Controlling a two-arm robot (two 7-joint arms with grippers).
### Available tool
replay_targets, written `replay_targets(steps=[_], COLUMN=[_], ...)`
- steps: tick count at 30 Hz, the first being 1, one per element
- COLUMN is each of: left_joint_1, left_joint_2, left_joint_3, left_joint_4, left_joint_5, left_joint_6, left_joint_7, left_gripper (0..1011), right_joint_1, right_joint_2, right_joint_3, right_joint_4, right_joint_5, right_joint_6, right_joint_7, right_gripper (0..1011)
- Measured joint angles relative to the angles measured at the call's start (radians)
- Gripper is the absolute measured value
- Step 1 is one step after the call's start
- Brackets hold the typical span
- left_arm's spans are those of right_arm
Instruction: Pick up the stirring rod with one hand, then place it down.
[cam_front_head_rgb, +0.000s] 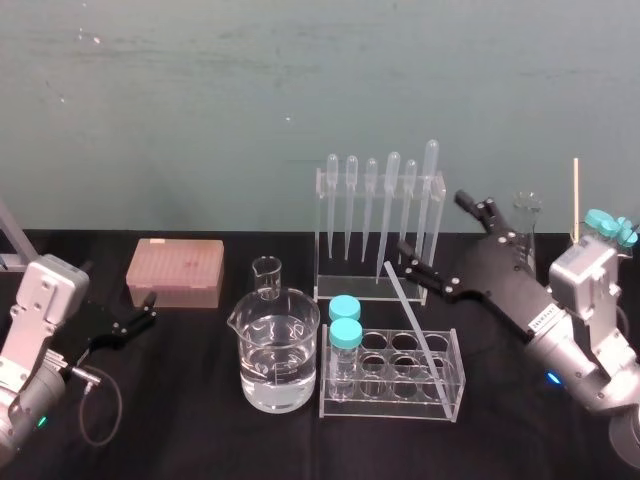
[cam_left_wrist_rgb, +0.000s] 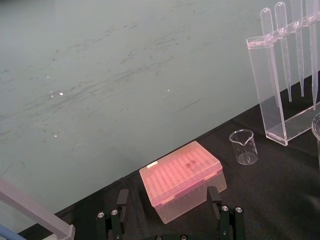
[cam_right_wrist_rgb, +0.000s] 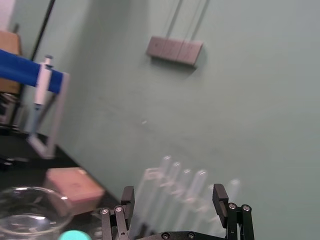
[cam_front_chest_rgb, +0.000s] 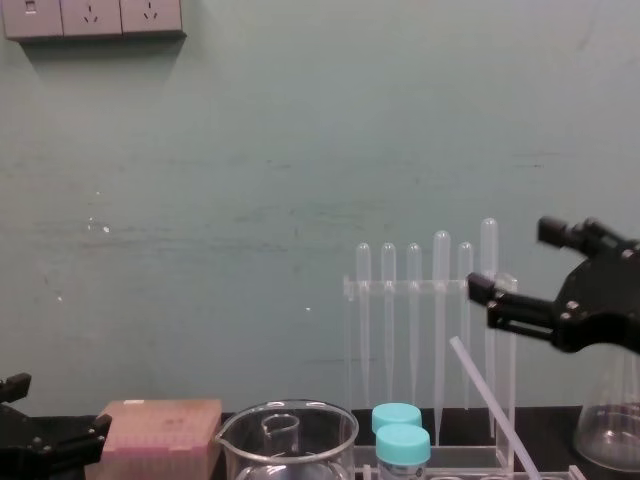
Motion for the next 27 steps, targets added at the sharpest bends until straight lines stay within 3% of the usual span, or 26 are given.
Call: replay_targets(steps=[6, 8, 9, 12, 22, 27], left_joint_1=[0.0, 0.0, 0.0, 0.0, 0.0, 0.0], left_joint_2=[0.0, 0.0, 0.0, 0.0, 0.0, 0.0], left_joint_3=[0.0, 0.0, 0.0, 0.0, 0.0, 0.0], left_joint_4=[0.0, 0.0, 0.0, 0.0, 0.0, 0.0], left_joint_5=[0.0, 0.0, 0.0, 0.0, 0.0, 0.0], left_joint_6=[0.0, 0.0, 0.0, 0.0, 0.0, 0.0], left_joint_7=[0.0, 0.0, 0.0, 0.0, 0.0, 0.0], left_gripper=[1000, 1000, 1000, 1000, 1000, 1000], right_joint_1=[0.032, 0.046, 0.046, 0.059, 0.056, 0.055], right_joint_2=[-0.025, -0.037, -0.037, -0.048, -0.065, -0.068], right_joint_3=[-0.012, -0.015, -0.015, -0.017, 0.002, 0.007], right_joint_4=[0.045, 0.067, 0.067, 0.091, 0.111, 0.114], right_joint_5=[0.147, 0.218, 0.218, 0.272, 0.313, 0.317], right_joint_6=[0.105, 0.178, 0.178, 0.259, 0.375, 0.389], right_joint_7=[0.146, 0.22, 0.22, 0.281, 0.309, 0.304], right_gripper=[1003, 1003, 1003, 1003, 1003, 1003])
